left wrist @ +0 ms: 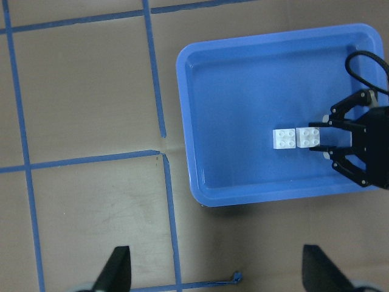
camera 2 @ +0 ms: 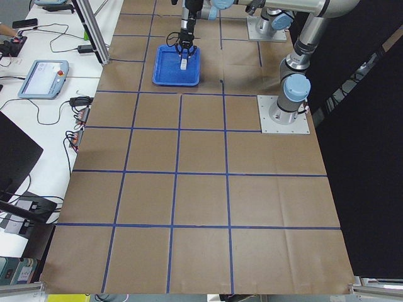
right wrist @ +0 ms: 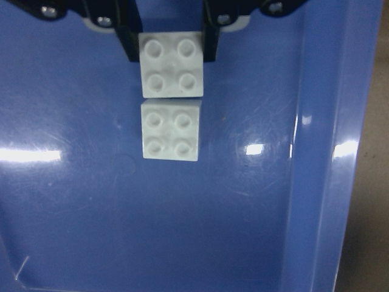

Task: Assemble white blocks and place on blue tray

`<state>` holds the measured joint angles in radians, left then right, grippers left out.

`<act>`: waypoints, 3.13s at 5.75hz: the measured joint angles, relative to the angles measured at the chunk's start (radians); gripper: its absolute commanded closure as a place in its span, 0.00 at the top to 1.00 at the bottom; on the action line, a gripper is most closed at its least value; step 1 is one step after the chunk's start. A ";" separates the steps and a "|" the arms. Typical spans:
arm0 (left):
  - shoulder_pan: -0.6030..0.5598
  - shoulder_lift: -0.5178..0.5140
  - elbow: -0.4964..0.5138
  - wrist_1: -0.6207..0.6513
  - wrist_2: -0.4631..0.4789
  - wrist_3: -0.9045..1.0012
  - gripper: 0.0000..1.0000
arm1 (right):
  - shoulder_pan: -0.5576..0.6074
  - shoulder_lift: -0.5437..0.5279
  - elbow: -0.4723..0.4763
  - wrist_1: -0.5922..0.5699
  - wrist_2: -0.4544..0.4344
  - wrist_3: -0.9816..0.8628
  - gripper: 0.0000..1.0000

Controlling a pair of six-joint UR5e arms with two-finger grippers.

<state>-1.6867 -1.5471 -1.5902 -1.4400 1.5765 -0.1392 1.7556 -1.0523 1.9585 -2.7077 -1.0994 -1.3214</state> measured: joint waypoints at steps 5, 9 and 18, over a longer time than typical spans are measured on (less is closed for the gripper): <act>0.046 0.002 0.005 0.026 -0.006 -0.029 0.99 | 0.007 0.001 -0.002 -0.007 0.002 0.004 0.24; 0.048 0.002 0.009 0.030 -0.006 -0.024 0.99 | 0.007 0.003 -0.003 -0.016 0.001 0.010 0.33; 0.048 0.002 0.010 0.030 -0.004 -0.024 0.99 | 0.000 -0.004 -0.085 0.027 -0.007 0.028 1.00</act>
<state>-1.6383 -1.5447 -1.5800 -1.4097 1.5723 -0.1631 1.7551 -1.0561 1.8734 -2.6809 -1.1062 -1.2930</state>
